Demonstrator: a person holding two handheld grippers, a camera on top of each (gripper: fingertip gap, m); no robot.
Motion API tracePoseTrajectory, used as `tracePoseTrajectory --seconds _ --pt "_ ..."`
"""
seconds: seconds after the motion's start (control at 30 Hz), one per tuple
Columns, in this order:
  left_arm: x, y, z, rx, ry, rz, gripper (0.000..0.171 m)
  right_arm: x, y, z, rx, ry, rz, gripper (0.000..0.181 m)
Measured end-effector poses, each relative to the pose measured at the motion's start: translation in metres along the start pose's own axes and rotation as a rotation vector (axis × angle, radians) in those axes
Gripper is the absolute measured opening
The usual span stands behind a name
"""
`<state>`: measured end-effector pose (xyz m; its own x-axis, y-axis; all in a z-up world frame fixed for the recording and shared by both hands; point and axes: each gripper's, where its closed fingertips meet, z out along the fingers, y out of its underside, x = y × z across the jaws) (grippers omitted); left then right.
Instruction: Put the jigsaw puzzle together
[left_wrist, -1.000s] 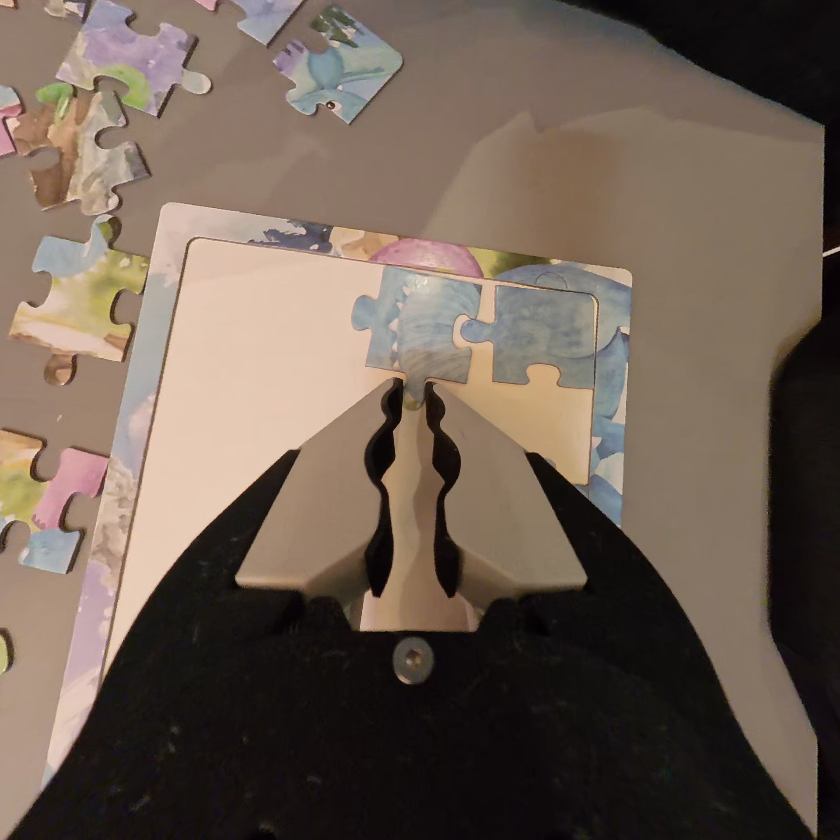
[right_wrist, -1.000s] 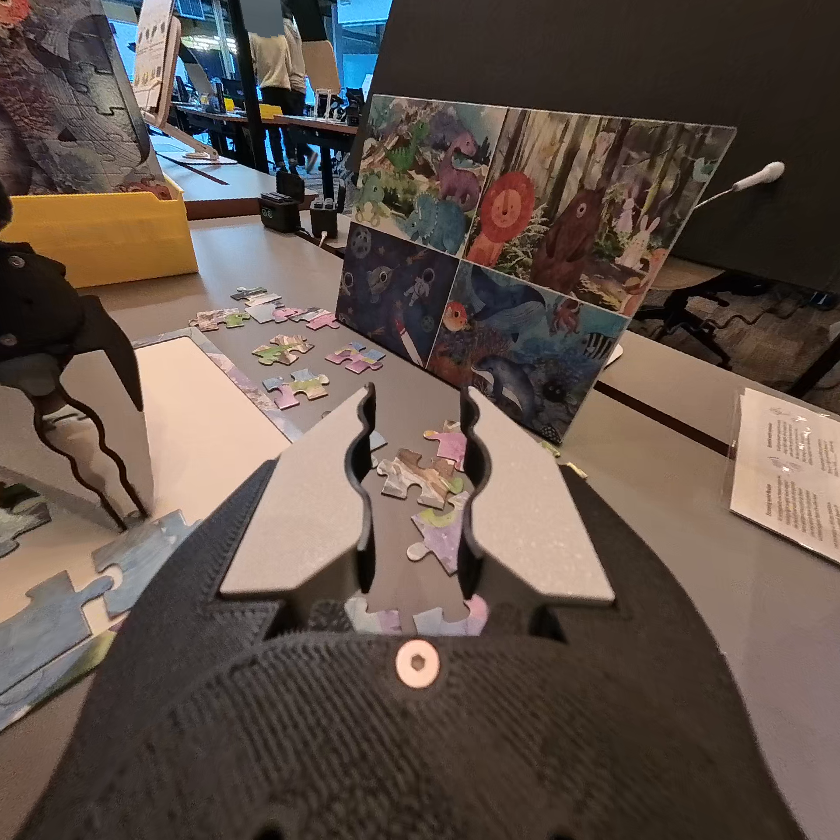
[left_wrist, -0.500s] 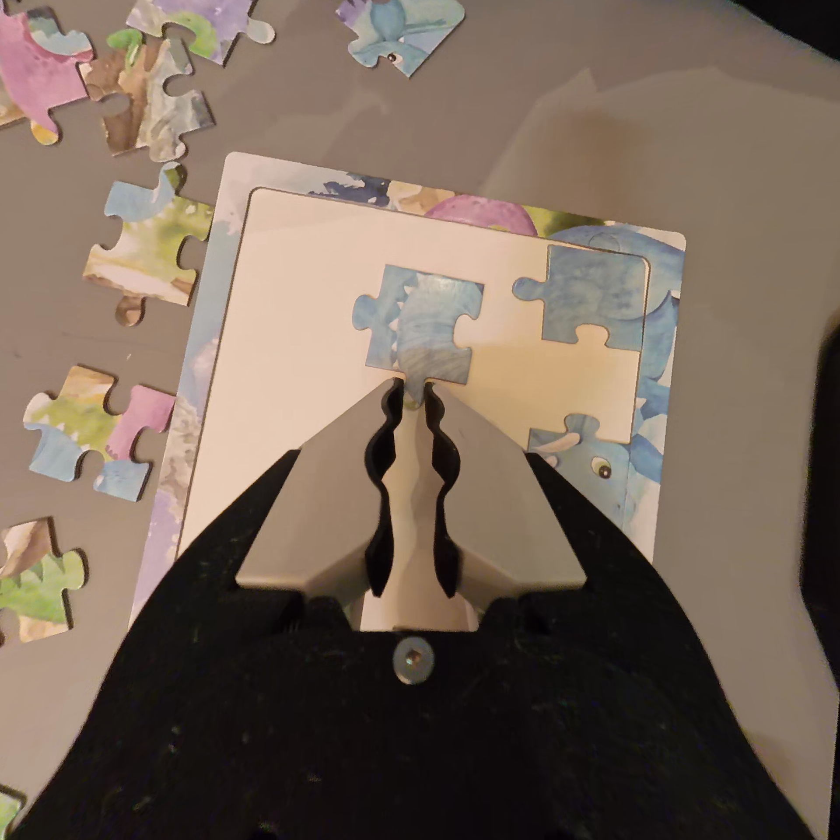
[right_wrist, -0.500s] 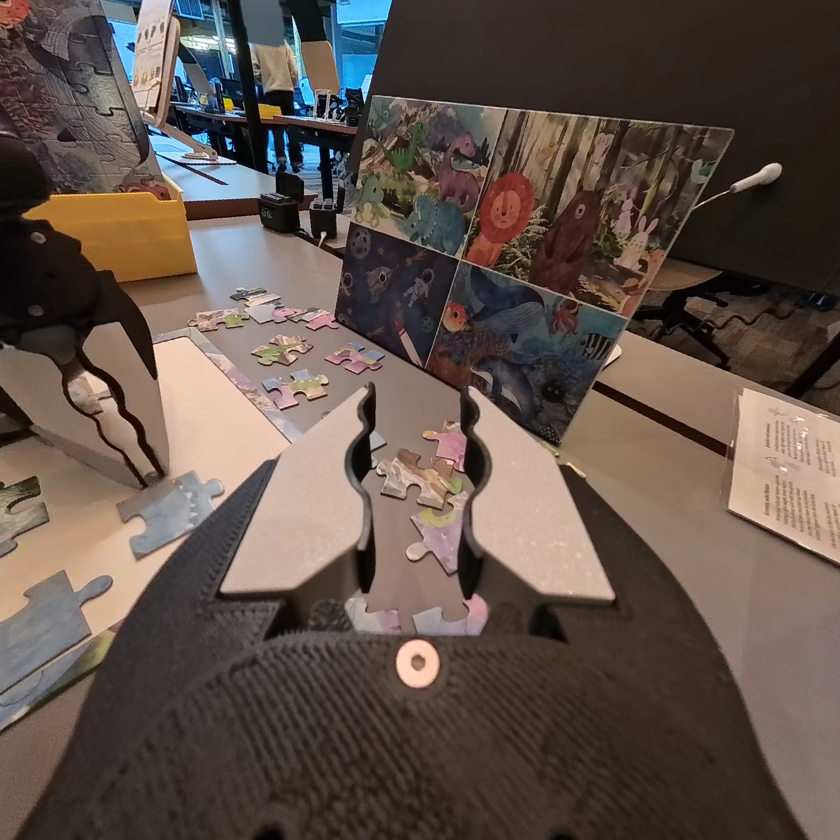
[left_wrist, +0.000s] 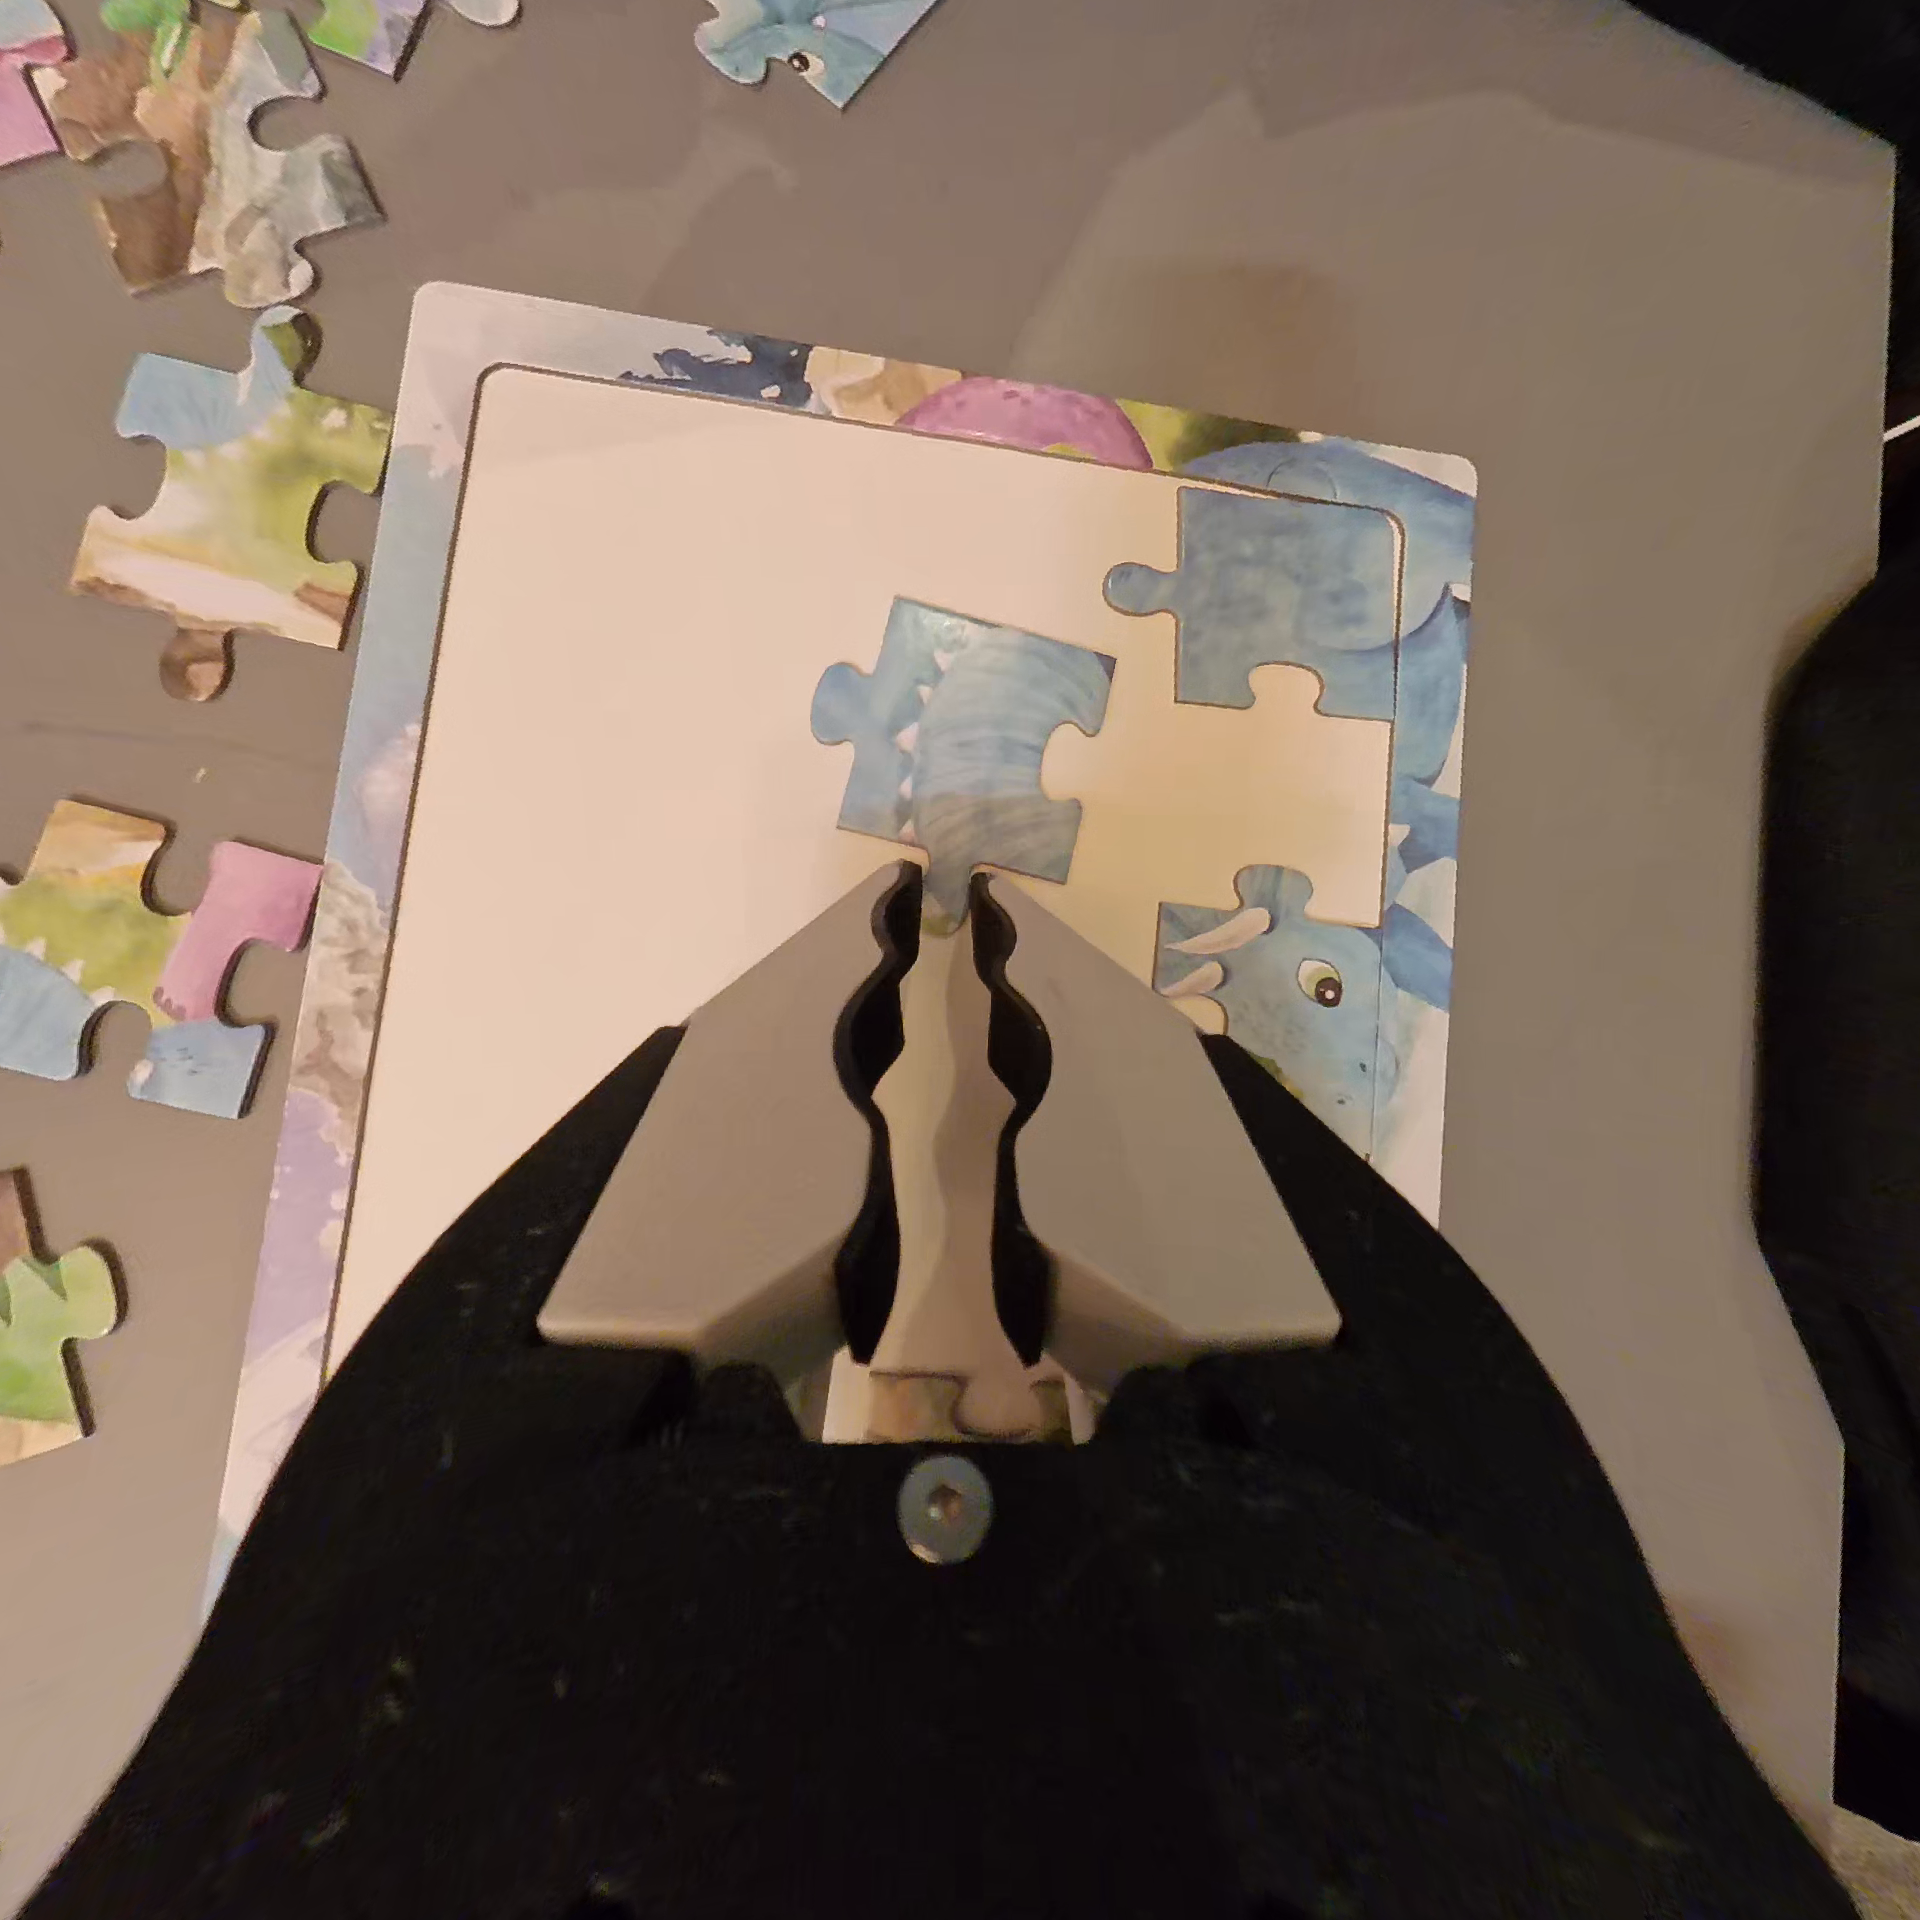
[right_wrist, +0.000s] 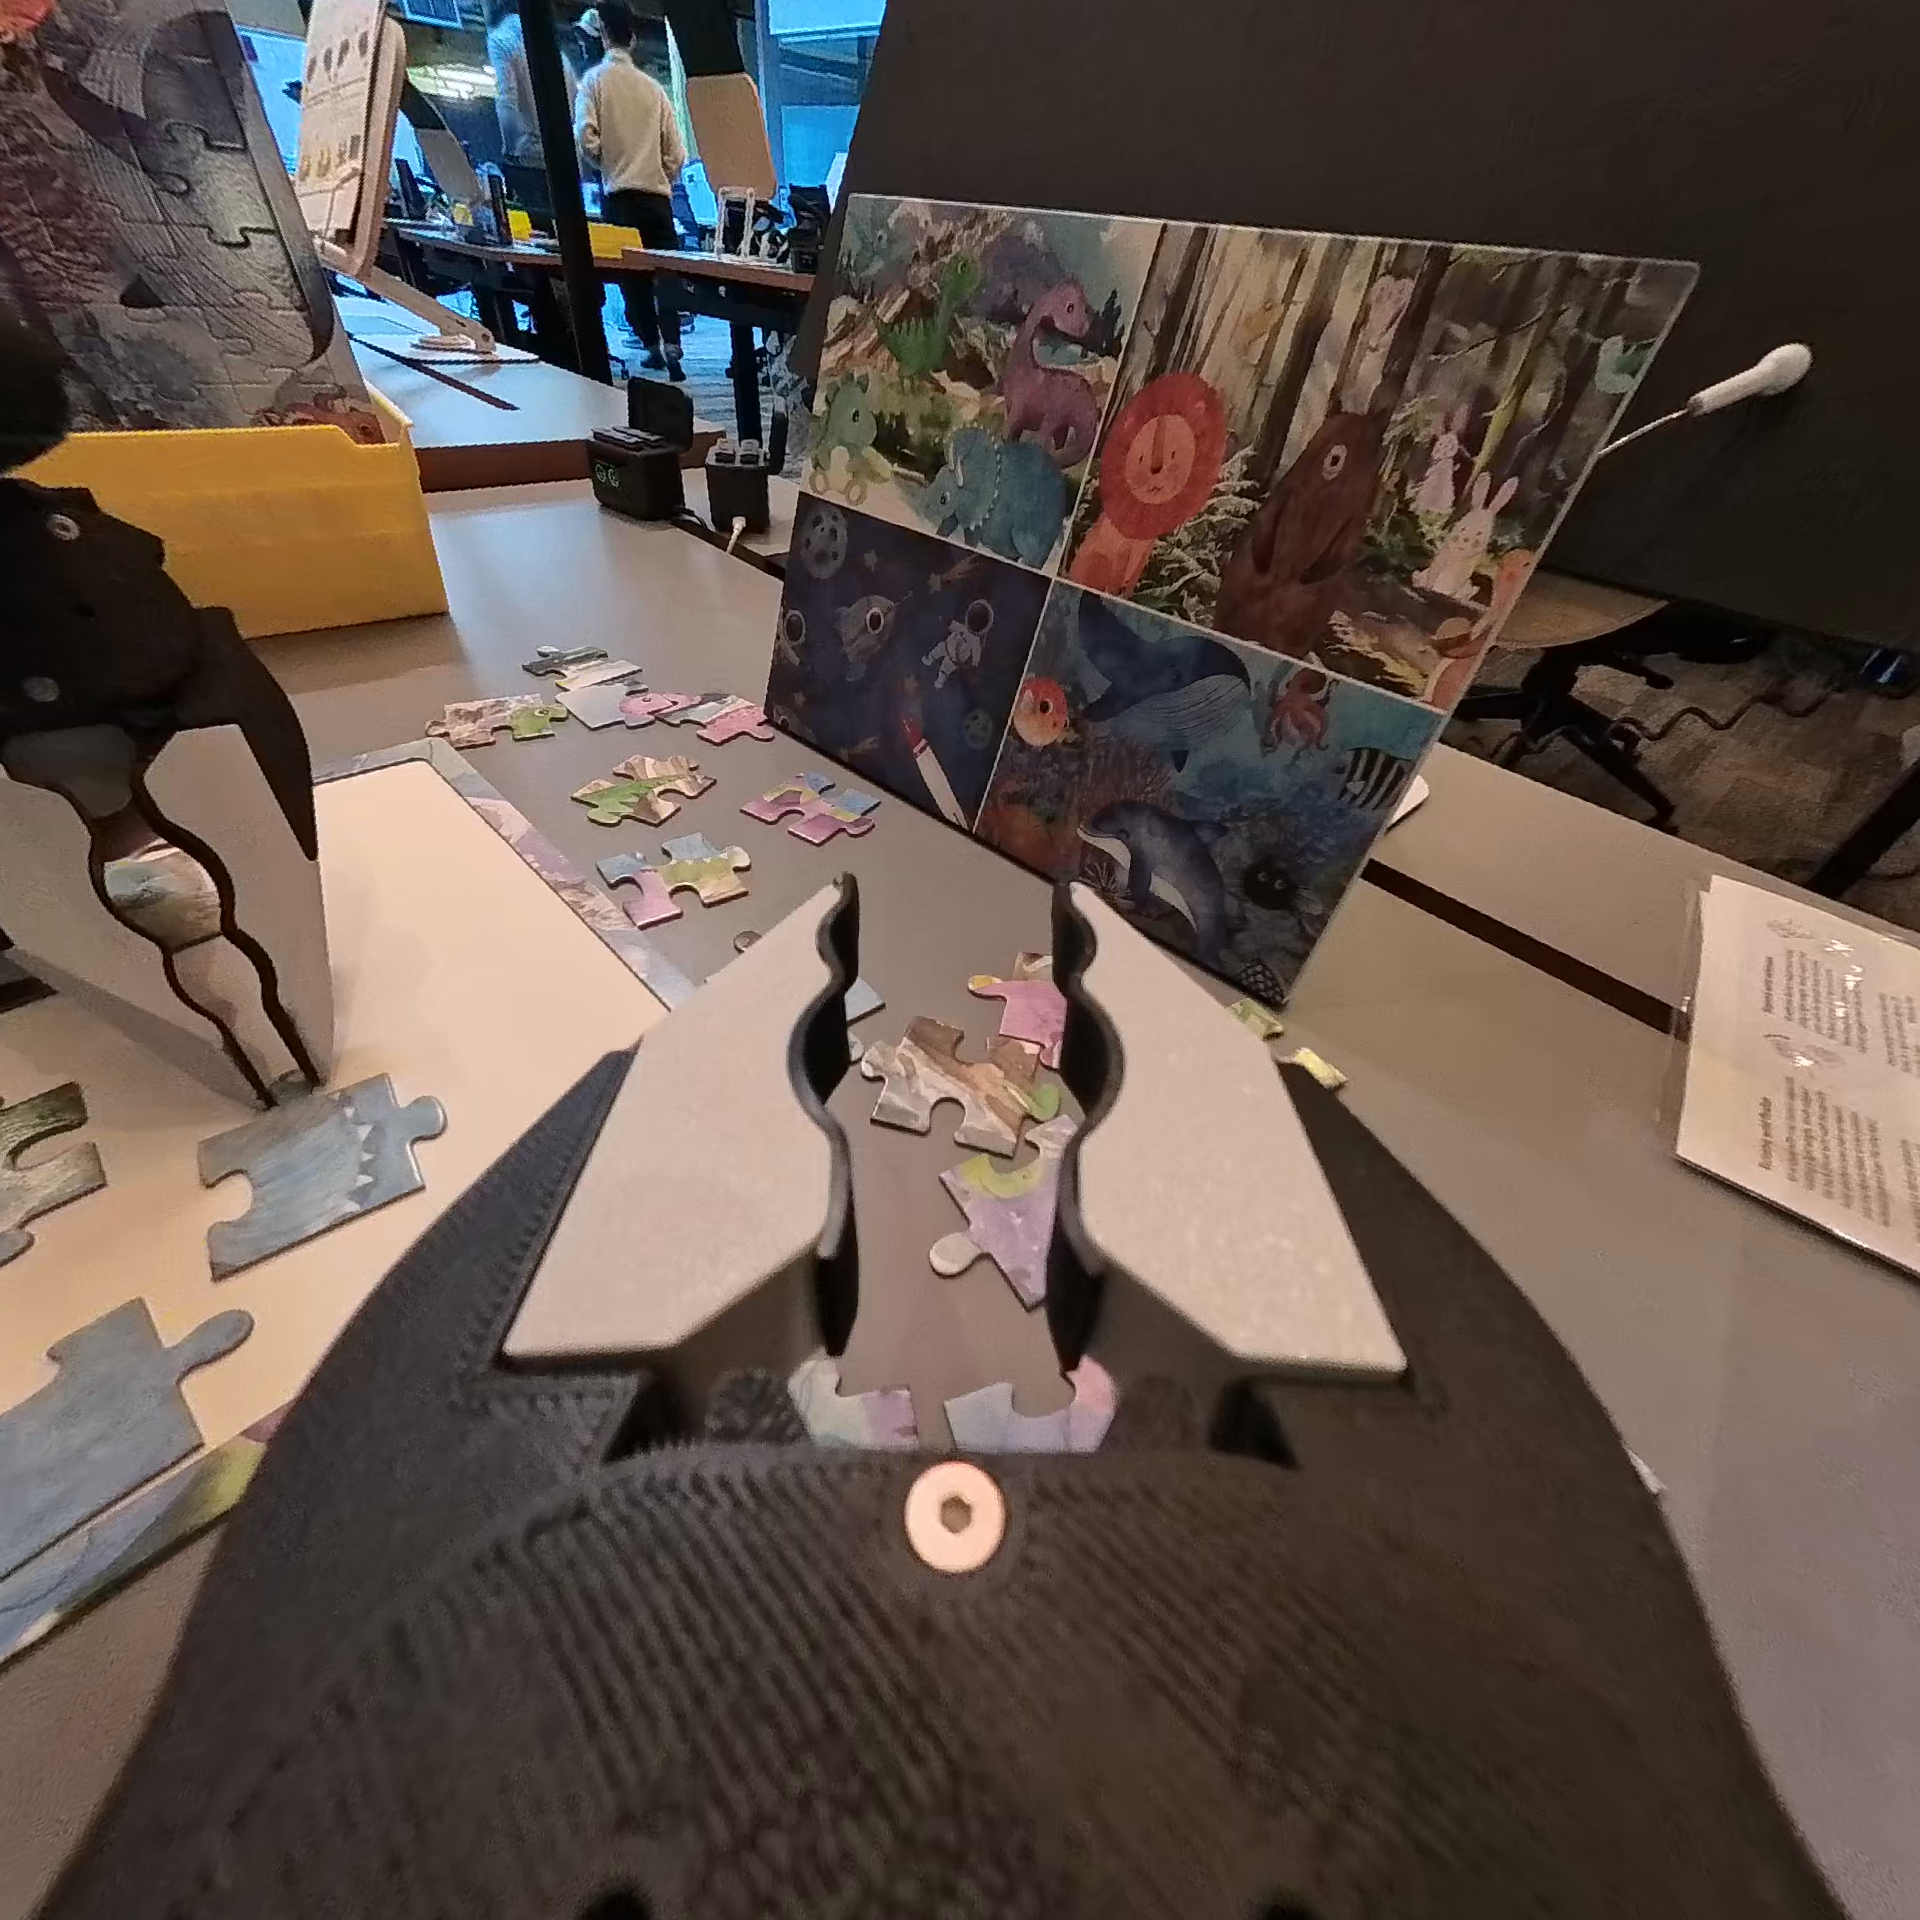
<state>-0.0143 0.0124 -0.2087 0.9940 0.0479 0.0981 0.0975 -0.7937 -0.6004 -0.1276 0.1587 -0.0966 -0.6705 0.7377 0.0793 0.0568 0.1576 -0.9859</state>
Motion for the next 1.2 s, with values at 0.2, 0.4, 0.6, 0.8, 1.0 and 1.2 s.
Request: tracePoseTrajectory --seconds 0.2,0.4,0.6,0.8,1.0,1.2 --pt "0.001 0.002 -0.002 -0.006 0.008 -0.013 0.007 0.000 0.000 0.000 0.001 0.000 -0.001 0.036" --pt "0.001 0.004 -0.004 -0.024 -0.024 -0.043 0.007 0.000 0.000 0.001 -0.002 0.001 0.000 0.036" --pt "0.006 0.005 -0.002 0.000 -0.036 -0.065 0.007 0.000 0.004 0.003 -0.013 -0.003 0.006 0.036" --pt "0.009 0.000 -0.006 0.041 0.000 -0.078 0.011 0.001 0.007 0.004 -0.020 -0.003 0.009 0.036" --pt "0.001 -0.008 -0.013 0.120 -0.021 -0.097 0.017 0.001 0.004 0.003 -0.011 -0.001 0.006 0.035" --pt "-0.023 -0.024 -0.036 0.294 -0.116 -0.139 0.028 0.012 -0.006 -0.008 0.023 0.038 0.005 0.036"
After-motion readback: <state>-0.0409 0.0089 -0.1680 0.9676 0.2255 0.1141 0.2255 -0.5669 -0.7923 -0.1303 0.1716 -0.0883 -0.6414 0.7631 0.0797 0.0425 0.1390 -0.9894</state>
